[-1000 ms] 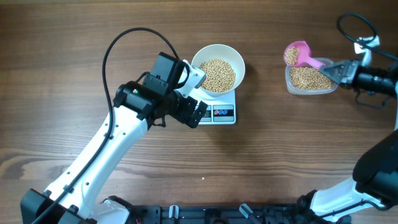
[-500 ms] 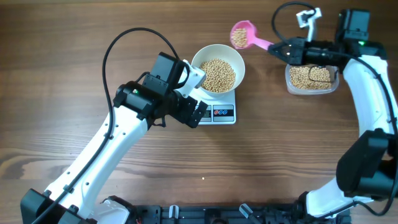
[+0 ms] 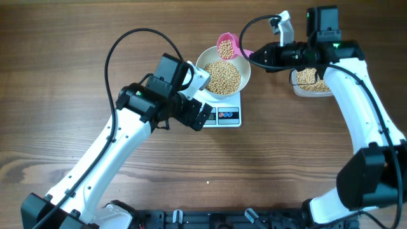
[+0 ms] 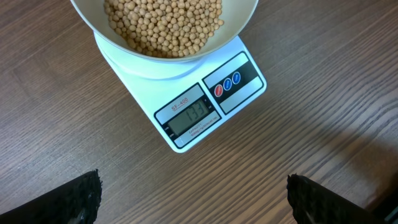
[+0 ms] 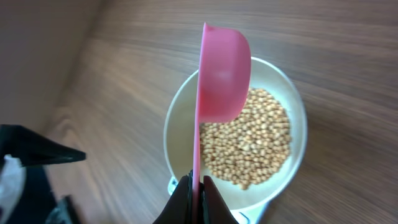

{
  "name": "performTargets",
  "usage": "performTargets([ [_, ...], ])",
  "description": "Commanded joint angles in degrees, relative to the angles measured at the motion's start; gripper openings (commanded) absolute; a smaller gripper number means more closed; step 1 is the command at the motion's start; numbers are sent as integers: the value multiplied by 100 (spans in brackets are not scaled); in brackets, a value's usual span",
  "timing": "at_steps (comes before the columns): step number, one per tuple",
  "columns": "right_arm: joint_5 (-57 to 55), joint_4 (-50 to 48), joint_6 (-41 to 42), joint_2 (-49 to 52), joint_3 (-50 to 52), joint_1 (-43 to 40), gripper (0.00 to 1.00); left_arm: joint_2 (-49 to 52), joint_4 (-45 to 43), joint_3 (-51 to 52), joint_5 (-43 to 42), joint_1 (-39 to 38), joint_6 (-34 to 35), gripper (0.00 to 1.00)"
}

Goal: Scoop item into bowl and weigh 150g on scale
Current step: 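Carry the scoop over the white bowl and tip soybeans in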

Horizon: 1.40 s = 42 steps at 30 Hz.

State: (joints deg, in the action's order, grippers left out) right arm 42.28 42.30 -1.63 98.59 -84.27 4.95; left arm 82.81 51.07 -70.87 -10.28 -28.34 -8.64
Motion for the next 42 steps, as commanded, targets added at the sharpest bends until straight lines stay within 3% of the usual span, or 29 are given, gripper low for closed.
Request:
performTargets([
  [1,-855,20,11,-485,-166,87,4,-125,2,-81,33,33,55,100],
  [21,-1705,778,-249,-785,-166,595,4,-125,2,-81,33,33,55,100],
  [42,-2236,741,-378,-785,-166,1064,4,-125,2,-81,33,33,55,100],
])
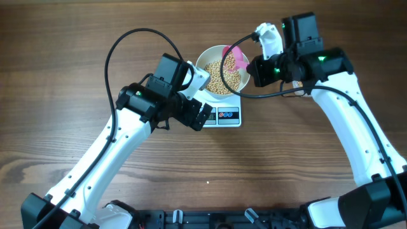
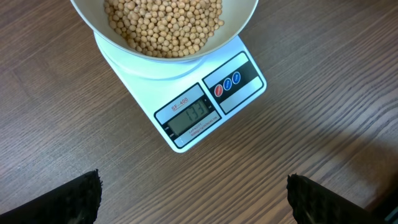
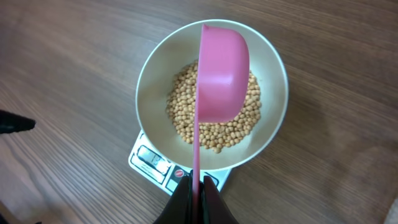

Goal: Scoop item into bowl and weigh 150g on scale
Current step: 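Carry the scoop over the white bowl and tip soybeans in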

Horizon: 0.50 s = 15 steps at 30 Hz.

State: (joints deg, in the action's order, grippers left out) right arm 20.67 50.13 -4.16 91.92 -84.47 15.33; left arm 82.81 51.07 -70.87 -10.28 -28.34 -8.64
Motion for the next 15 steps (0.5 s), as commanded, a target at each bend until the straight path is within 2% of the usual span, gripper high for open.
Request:
performTargets([
  [1,-74,-39,-122,-118,-149,26,4,-125,2,-81,33,33,55,100],
  [15,-485,-33,-166,-118,-201,358,4,-125,2,-81,33,33,55,100],
])
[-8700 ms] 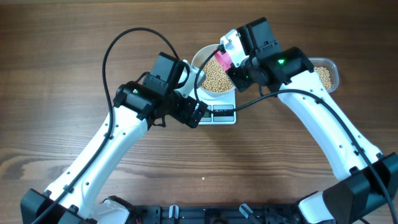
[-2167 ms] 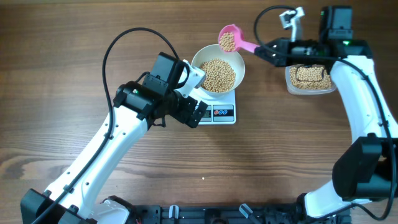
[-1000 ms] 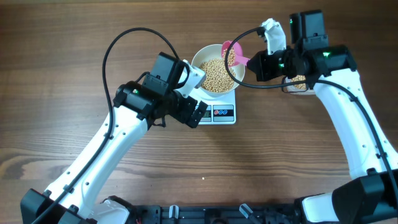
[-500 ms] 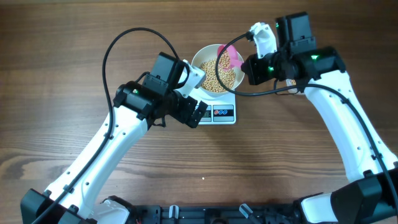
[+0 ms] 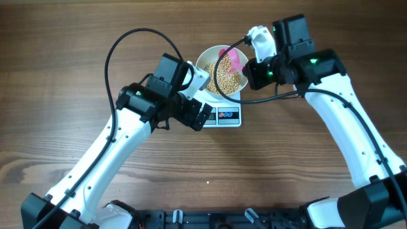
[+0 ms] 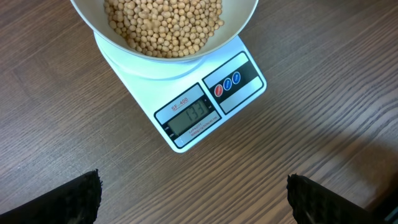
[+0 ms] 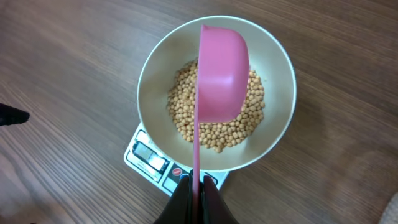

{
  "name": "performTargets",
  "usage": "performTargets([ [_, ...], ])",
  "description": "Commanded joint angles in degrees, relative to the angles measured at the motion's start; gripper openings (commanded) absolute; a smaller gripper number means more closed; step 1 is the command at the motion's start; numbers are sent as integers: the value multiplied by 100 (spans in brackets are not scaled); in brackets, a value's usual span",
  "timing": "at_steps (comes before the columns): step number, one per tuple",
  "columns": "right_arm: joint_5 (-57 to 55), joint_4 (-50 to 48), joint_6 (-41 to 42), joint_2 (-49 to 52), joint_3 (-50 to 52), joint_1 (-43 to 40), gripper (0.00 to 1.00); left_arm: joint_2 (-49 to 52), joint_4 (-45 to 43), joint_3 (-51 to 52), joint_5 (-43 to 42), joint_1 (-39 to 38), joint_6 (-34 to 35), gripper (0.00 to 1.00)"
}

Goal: Scoop item into bowl and weigh 150g on scale
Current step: 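Carry the scoop over the white bowl and tip soybeans in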

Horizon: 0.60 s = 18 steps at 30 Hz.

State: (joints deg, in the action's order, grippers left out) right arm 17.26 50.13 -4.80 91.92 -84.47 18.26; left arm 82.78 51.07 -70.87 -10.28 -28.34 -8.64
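A white bowl of tan beans stands on the white scale, whose display reads 133. My right gripper is shut on the handle of a pink scoop, held over the bowl's middle and turned on its side, so only its outside shows. In the overhead view the scoop sits above the beans in the bowl. My left gripper is open, hovering over bare wood just in front of the scale, its fingers far apart.
The left arm slants from the lower left up to the scale. The right arm comes in from the lower right, its wrist beside the bowl. Wooden table all around.
My right gripper and the scoop have shifted slightly, sitting a little more over the bowl's middle. The scale still reads 133. The left arm has not moved.
The right gripper first held the bean-filled scoop at the bowl's far rim, with a bean container showing under the right arm. Then the scoop was over the beans, tilted on its side. Now it hangs there; the reading stays 133 throughout.
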Motion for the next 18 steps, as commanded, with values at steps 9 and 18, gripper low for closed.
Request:
performTargets([
  [9,-503,129,-118,-118,-249,140,4,-122,2,-81,33,33,55,100],
  [18,-501,138,-107,-118,-249,140,4,-122,2,-81,33,33,55,100],
])
